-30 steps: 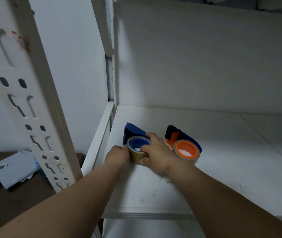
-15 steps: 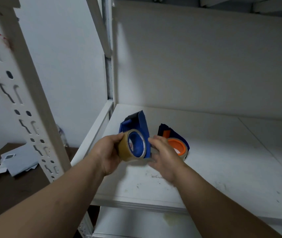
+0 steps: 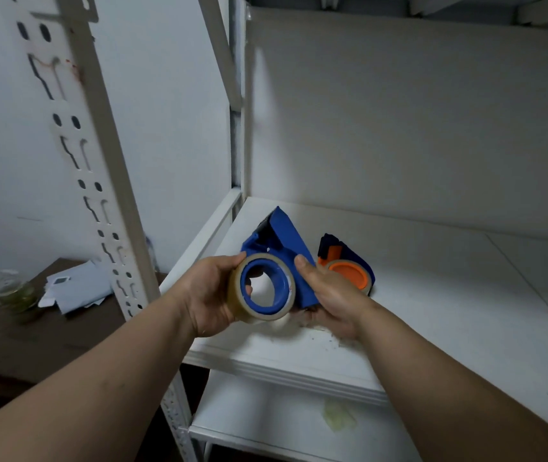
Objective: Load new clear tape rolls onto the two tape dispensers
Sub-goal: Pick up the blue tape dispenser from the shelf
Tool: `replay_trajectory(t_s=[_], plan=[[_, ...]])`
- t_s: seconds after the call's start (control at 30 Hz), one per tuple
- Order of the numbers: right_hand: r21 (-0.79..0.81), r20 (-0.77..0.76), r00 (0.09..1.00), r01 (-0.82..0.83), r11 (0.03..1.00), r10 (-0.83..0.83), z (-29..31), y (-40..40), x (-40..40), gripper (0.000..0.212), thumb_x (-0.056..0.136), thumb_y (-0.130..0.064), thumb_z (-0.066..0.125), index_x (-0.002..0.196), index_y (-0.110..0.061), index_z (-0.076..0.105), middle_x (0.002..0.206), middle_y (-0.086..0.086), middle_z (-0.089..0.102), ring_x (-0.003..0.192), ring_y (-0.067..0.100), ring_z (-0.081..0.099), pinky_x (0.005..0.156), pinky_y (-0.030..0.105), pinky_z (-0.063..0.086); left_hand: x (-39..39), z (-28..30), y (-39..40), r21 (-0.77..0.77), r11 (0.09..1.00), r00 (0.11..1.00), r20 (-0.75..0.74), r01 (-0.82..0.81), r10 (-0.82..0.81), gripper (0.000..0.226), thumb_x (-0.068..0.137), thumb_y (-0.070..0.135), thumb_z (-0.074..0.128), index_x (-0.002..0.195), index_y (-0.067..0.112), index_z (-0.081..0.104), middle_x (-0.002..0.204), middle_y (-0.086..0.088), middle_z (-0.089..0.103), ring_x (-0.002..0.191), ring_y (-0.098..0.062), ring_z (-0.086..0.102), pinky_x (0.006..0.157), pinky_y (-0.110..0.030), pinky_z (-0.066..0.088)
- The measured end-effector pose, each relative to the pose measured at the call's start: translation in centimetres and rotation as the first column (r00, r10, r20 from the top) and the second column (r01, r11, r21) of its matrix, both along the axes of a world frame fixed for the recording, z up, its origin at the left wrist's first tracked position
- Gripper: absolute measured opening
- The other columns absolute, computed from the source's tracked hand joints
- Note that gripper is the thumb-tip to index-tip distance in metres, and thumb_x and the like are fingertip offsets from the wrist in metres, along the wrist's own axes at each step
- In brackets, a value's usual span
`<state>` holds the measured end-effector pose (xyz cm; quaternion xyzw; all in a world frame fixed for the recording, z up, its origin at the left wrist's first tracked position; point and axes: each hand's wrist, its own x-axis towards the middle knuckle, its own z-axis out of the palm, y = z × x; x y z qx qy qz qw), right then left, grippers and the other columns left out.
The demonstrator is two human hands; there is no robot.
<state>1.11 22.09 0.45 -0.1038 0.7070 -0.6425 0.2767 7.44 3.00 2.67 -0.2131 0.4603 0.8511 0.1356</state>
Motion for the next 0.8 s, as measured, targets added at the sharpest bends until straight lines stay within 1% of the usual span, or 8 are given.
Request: replay_trajectory(t_s=[0.1,0.2,0.3,0.4,0.5,0.57,0.67,0.8], plan=[[0.094,-0.111,0.994,0.011,0.996,-0.001,0.5,-0.3,0.3,0.055,0.075,-0.075,0.048,0.104,-0.030,0.063,0.095,0.002,0.072,0.078,0.019,0.067,0.076,0.034,0.050,0.4,0.2,-0.2,0.018,1.000,1.000,0.001,-0.003,0.003,0.024,0.094,0.026,0.055,0.093,0.006,0.068,0.066,-0.005,0.058,0.046,-0.014,0.048,0.049,-0.026,0.052],[0.196,-0.251,0.965,0.128,0.972,-0.076,0.8,0.1,0.4,0.049,0.088,-0.068,0.032,0.105,-0.030,0.059,0.088,-0.001,0.067,0.068,0.013,0.060,0.063,0.024,0.047,0.3,0.3,-1.3,-0.059,0.998,1.000,0.027,0.004,-0.003,0.022,0.091,0.024,0.058,0.090,0.005,0.068,0.063,-0.005,0.061,0.040,-0.012,0.045,0.044,-0.021,0.046],[0.289,-0.318,0.946,0.154,0.945,-0.057,0.6,0.7,-0.1,0.055,0.087,-0.067,0.035,0.113,-0.026,0.061,0.087,0.006,0.069,0.066,0.017,0.060,0.059,0.029,0.048,0.3,0.0,-2.9,-0.153,0.987,0.996,0.087,0.047,-0.034,0.022,0.089,0.022,0.061,0.087,0.001,0.069,0.068,-0.010,0.067,0.035,-0.010,0.043,0.039,-0.018,0.041],[0.301,-0.303,0.946,0.210,0.930,-0.115,0.3,-1.1,-0.7,0.053,0.088,-0.065,0.040,0.110,-0.022,0.061,0.094,0.005,0.070,0.078,0.016,0.067,0.067,0.032,0.052,-0.6,-0.2,-2.8,-0.086,0.996,0.995,0.095,-0.013,0.021,0.021,0.089,0.024,0.062,0.089,0.005,0.069,0.062,-0.006,0.063,0.040,-0.012,0.046,0.043,-0.023,0.046],[0.426,-0.618,0.774,0.479,0.768,-0.140,-0.4,-2.7,-1.6,0.034,0.095,-0.042,0.049,0.113,-0.016,0.060,0.113,0.005,0.062,0.104,0.022,0.057,0.087,0.035,0.046,-1.7,-0.2,-2.1,-0.051,0.995,0.994,0.056,-0.090,0.093,0.024,0.096,0.027,0.051,0.091,0.010,0.066,0.068,-0.006,0.061,0.053,-0.017,0.051,0.054,-0.030,0.048],[0.343,-0.782,0.606,0.614,0.711,-0.146,-0.4,-3.2,-0.7,0.021,0.092,-0.031,0.052,0.106,-0.019,0.062,0.113,0.002,0.057,0.108,0.021,0.051,0.091,0.034,0.044,-2.3,-0.2,-2.1,-0.053,0.987,0.988,0.033,-0.151,0.153,0.026,0.098,0.024,0.045,0.093,0.008,0.065,0.072,-0.008,0.061,0.059,-0.019,0.052,0.060,-0.033,0.048],[0.350,-0.789,0.614,0.419,0.838,0.023,-0.1,-5.2,1.9,0.029,0.090,-0.047,0.044,0.088,-0.022,0.058,0.092,-0.007,0.052,0.091,0.015,0.048,0.081,0.034,0.044,-3.0,0.0,-2.1,-0.099,0.982,0.987,-0.006,-0.159,0.159,0.030,0.095,0.019,0.043,0.109,0.002,0.062,0.089,-0.016,0.067,0.070,-0.027,0.061,0.066,-0.038,0.050],[0.471,-0.728,0.671,0.337,0.815,0.143,-0.3,-7.2,2.8,0.043,0.085,-0.059,0.043,0.098,-0.019,0.056,0.101,-0.003,0.054,0.097,0.019,0.047,0.085,0.038,0.043,-3.4,0.1,-1.4,-0.157,0.983,0.995,-0.050,-0.093,0.086,0.030,0.096,0.016,0.043,0.113,-0.001,0.061,0.093,-0.017,0.066,0.078,-0.028,0.062,0.071,-0.039,0.051]])
